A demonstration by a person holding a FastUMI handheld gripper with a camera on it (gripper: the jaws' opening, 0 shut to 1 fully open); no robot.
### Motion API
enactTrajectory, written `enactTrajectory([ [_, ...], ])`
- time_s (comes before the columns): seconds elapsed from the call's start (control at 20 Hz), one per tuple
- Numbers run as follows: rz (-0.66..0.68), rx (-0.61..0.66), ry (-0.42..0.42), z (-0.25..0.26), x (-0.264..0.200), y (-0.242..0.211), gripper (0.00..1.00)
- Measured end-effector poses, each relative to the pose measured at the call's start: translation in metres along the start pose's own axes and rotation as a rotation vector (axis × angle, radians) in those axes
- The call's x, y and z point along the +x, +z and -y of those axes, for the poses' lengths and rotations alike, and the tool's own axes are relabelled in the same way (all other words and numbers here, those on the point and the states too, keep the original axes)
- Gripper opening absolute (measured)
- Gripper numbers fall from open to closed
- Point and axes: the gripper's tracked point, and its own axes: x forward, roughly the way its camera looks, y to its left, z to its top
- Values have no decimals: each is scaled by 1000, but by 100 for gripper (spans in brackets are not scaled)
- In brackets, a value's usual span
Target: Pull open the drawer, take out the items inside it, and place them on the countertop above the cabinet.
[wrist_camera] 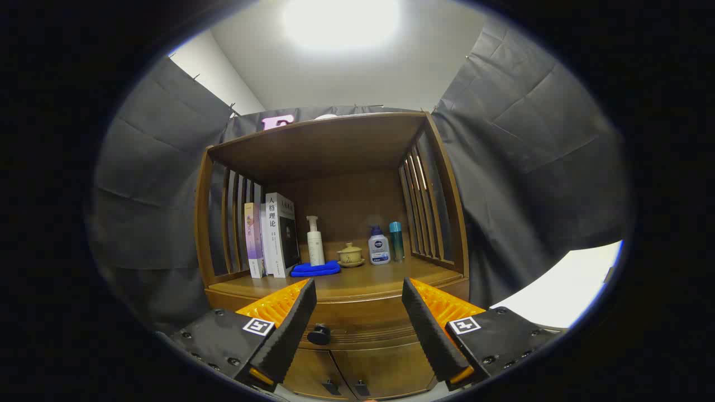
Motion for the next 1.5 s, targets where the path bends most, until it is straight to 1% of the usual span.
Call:
enactTrajectory([
  [1.1, -50, 11, -39, 13, 6, -15, 98],
  [1.5, -41, -14, 5, -1, 4, -13, 98],
])
